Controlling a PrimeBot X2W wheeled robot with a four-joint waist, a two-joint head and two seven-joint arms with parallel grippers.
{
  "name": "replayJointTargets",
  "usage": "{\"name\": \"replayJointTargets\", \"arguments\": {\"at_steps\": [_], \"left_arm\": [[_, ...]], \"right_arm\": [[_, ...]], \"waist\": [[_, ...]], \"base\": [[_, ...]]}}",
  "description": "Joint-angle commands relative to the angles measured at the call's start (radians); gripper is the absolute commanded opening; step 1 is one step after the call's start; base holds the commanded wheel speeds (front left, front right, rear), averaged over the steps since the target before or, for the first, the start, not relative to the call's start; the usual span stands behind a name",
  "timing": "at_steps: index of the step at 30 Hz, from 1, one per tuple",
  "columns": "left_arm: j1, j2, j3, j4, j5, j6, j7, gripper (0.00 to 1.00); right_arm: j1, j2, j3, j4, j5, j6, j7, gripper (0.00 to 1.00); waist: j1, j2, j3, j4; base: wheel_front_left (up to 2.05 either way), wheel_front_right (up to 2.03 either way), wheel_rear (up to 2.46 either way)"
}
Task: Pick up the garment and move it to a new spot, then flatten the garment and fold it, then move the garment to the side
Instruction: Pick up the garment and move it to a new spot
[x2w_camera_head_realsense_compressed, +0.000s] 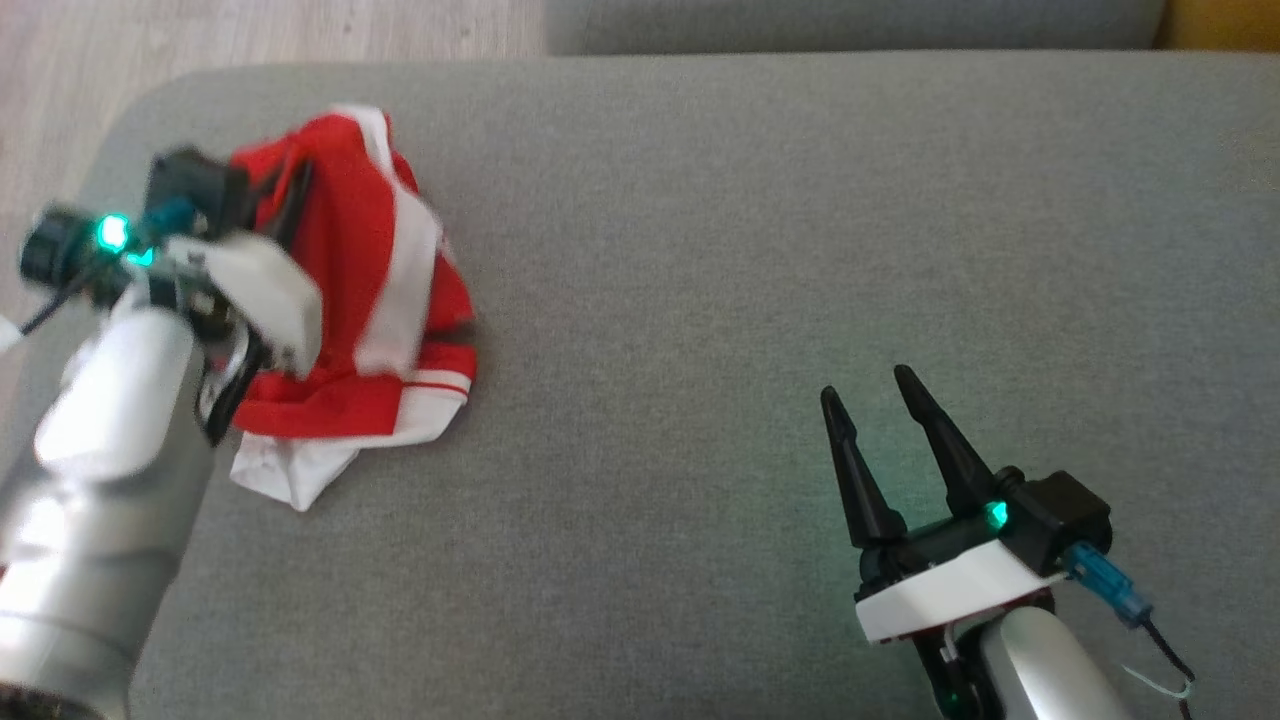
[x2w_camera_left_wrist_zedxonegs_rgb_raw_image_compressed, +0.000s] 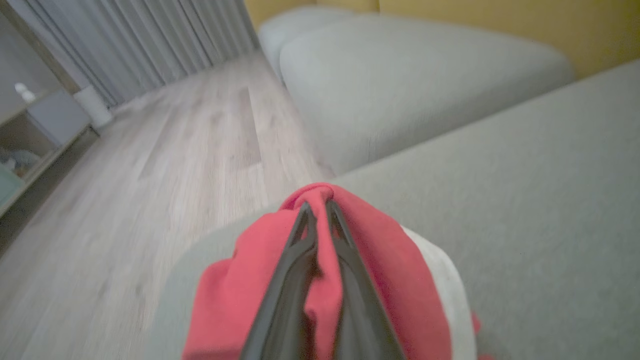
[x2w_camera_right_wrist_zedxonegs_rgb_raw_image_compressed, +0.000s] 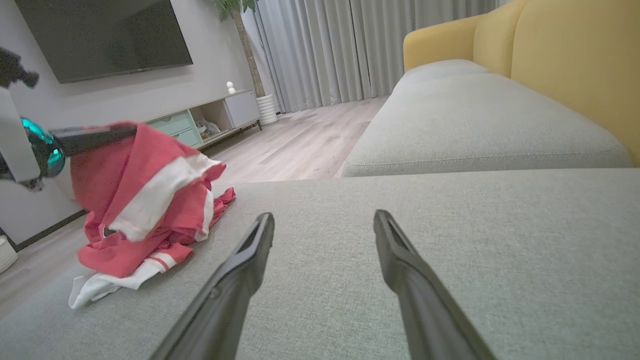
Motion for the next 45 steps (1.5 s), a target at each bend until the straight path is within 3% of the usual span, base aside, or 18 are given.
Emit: {"name": "replayJointTargets", "arguments": {"at_steps": [1,5,8,14,20,27,32,33,34,35,39,45], "left_arm": [[-0.103,0.027,0.039,-0.058,-0.01,0.002,-0.062,0.0],[-0.151,0.006,0.036,-0.122,-0.013,0.002,-0.198,0.0],[-0.177,-0.013,0.014,-0.168,-0.015,0.002,-0.242,0.0],[-0.194,-0.038,-0.064,-0.256,-0.063,0.002,-0.225,0.0],[-0.201,-0.059,-0.128,-0.313,-0.106,0.002,-0.189,0.0],[-0.221,-0.078,-0.2,-0.31,-0.098,0.002,-0.184,0.0],[-0.23,-0.084,-0.339,-0.254,-0.079,0.002,-0.169,0.0],[-0.222,-0.089,-0.374,-0.24,-0.092,0.002,-0.156,0.29],[-0.214,-0.093,-0.405,-0.229,-0.107,0.002,-0.146,0.81],[-0.208,-0.097,-0.428,-0.218,-0.121,0.002,-0.139,1.0],[-0.197,-0.103,-0.492,-0.189,-0.167,0.002,-0.142,1.0],[-0.204,-0.081,-0.454,-0.146,-0.189,0.025,-0.226,1.0]], "right_arm": [[-0.022,-0.004,0.023,-0.028,0.006,-0.001,-0.011,1.0],[-0.015,-0.004,0.025,-0.025,0.02,-0.001,-0.011,1.0],[-0.01,-0.004,0.029,-0.025,0.03,-0.001,-0.011,1.0],[-0.004,-0.004,0.029,-0.033,0.059,-0.001,-0.011,1.0],[-0.02,-0.004,0.035,-0.051,0.089,-0.001,-0.011,1.0],[-0.044,-0.004,0.043,-0.073,0.127,-0.001,-0.011,1.0],[-0.055,-0.004,0.055,-0.089,0.152,-0.001,-0.011,1.0],[-0.056,-0.004,0.054,-0.091,0.157,-0.001,-0.011,1.0],[-0.056,-0.004,0.054,-0.094,0.161,-0.001,-0.011,1.0],[-0.056,-0.004,0.054,-0.097,0.163,-0.001,-0.011,1.0],[-0.054,-0.004,0.042,-0.104,0.165,-0.001,-0.011,1.0],[-0.048,-0.004,0.016,-0.102,0.144,-0.001,-0.011,1.0]], "waist": [[0.0,0.0,-0.02,-0.004],[0.0,0.0,-0.053,-0.017],[0.0,0.0,-0.074,-0.036],[0.0,0.0,-0.094,-0.104],[0.0,0.0,-0.068,-0.223],[0.0,0.0,-0.02,-0.367],[0.0,0.0,0.022,-0.467],[0.0,0.0,0.028,-0.479],[0.0,0.0,0.034,-0.489],[0.0,0.0,0.039,-0.497],[0.0,0.0,0.048,-0.497],[0.0,0.0,0.022,-0.42]], "base": [[0.0,0.0,0.0],[0.0,0.0,0.0],[0.0,0.0,0.0],[0.0,0.0,0.0],[0.0,0.0,0.0],[0.0,0.0,0.0],[0.0,0.0,0.0],[0.0,0.0,0.0],[0.0,0.0,0.0],[0.0,0.0,0.0],[0.0,0.0,0.0],[0.0,0.0,0.0]]}}
